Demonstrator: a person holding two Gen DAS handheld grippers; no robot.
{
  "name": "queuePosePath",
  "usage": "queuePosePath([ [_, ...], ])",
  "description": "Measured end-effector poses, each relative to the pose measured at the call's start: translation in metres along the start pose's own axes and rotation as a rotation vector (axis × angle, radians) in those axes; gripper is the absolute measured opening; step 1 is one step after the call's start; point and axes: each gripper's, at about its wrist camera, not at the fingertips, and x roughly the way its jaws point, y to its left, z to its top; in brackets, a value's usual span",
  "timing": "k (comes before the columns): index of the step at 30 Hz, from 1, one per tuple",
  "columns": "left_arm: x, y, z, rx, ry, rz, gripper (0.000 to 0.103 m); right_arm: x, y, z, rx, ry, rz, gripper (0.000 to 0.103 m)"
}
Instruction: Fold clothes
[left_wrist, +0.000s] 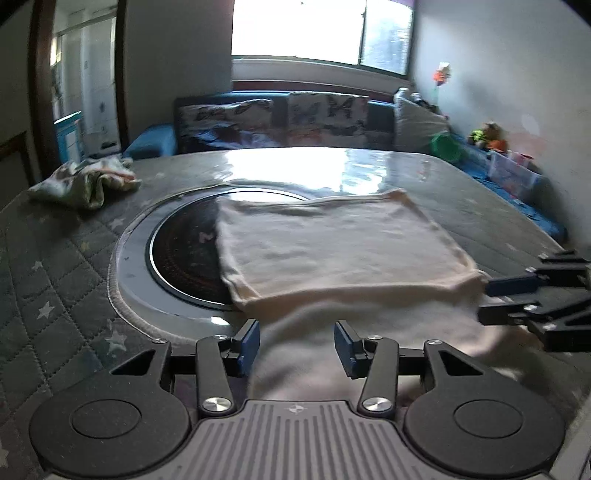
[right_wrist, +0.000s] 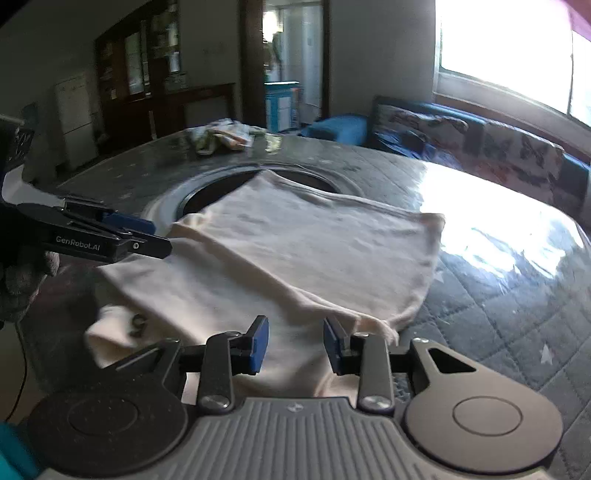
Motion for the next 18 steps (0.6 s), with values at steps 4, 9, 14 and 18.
queuePosePath([
  [4,-0.012,-0.019,-0.012,0.068,0.015,-0.048,0.05,0.004,0.006,-0.008,-0.018,0.035,0.012,0.037],
  [9,-0.03,-0.035,-0.022,0.109,0.025,-0.088,0.053,-0.004,0.014,-0.011,-0.054,0.03,0.01,0.039],
  [14,-0.042,-0.049,-0.032,0.162,0.033,-0.112,0.054,-0.018,0.022,-0.01,-0.097,0.022,0.018,0.044],
  [18,-0.036,-0.057,-0.04,0.19,0.065,-0.09,0.053,-0.027,0.029,-0.017,-0.135,0.04,0.02,0.049],
])
